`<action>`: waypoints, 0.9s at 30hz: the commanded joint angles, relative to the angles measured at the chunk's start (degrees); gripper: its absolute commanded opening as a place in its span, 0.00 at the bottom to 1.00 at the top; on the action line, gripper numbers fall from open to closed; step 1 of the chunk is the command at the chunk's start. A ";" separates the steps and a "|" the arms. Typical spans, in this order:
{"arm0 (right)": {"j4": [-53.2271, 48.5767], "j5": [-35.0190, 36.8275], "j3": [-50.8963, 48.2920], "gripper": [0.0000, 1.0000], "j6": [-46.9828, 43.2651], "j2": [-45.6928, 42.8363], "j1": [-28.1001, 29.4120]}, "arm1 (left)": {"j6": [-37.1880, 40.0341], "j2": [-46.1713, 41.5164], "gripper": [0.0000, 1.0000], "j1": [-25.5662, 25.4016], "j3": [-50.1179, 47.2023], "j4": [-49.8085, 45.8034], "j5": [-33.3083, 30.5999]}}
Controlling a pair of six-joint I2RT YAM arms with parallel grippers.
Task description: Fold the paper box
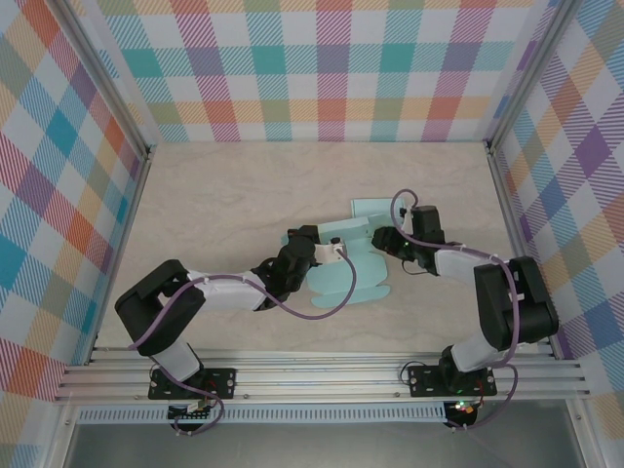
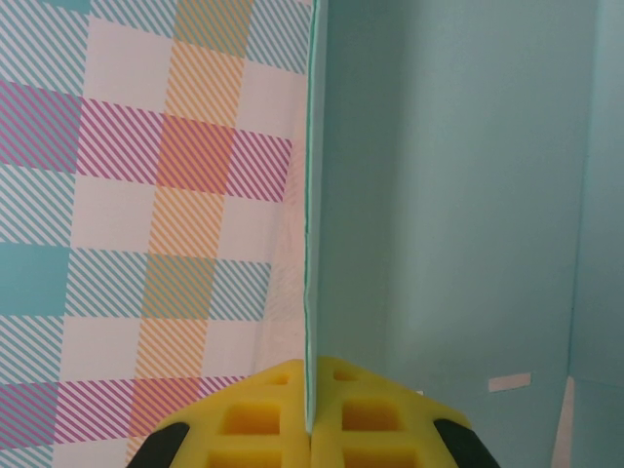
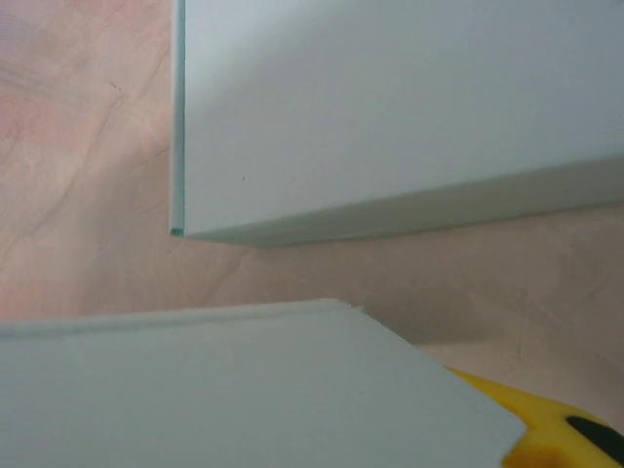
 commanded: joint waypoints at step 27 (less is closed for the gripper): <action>8.14 -2.43 0.56 0.33 9.22 0.69 7.25 | -2.12 2.87 0.00 -1.02 2.19 1.22 -1.71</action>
